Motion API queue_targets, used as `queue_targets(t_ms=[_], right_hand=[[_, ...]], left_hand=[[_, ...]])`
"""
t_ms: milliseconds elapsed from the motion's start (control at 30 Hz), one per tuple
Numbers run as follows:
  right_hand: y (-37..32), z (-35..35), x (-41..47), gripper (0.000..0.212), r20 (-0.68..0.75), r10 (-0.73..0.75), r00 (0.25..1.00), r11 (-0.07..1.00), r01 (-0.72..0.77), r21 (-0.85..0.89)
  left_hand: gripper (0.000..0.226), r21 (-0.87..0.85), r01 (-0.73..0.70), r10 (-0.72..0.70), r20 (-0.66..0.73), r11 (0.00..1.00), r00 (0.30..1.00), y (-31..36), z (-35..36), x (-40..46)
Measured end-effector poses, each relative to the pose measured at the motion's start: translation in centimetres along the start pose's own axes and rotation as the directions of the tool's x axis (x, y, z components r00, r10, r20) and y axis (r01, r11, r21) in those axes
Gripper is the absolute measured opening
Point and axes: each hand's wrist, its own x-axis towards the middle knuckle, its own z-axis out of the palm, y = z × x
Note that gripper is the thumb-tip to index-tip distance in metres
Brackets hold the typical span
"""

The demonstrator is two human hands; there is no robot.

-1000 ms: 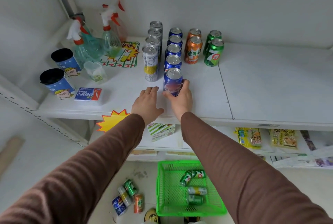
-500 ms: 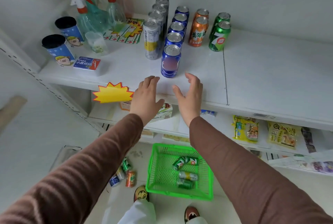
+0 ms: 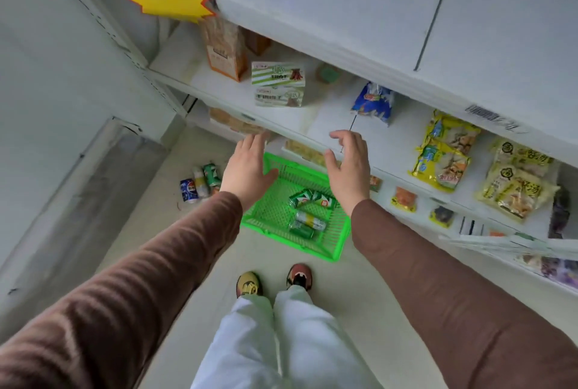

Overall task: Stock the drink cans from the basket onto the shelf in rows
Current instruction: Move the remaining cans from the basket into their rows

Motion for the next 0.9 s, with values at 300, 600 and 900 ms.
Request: queue_targets(t_ms=[300, 600, 900], right_hand=[[10.2, 9.4, -6.1, 0.031, 0.206, 0.389, 0.898, 0.918, -0.396, -0.007], [23.7, 21.7, -8.7, 0.037, 0.401, 0.56, 0.725, 0.821, -0.55, -0.151], [35.1, 34.1, -7.7, 0.044, 0.51, 0.59, 0.626, 0.807, -0.481, -0.343]], left_hand=[[0.08, 0.017, 0.116, -0.117, 0.187, 0.993, 0.975, -6.7, 11.4, -3.9], [0.081, 0.107, 0.216, -0.24, 0.318, 0.97, 0.917, -13.7, 27.6, -3.7], [0.076, 0.191, 0.239, -0.296, 0.372, 0.952, 0.88, -22.4, 41.4, -0.2]])
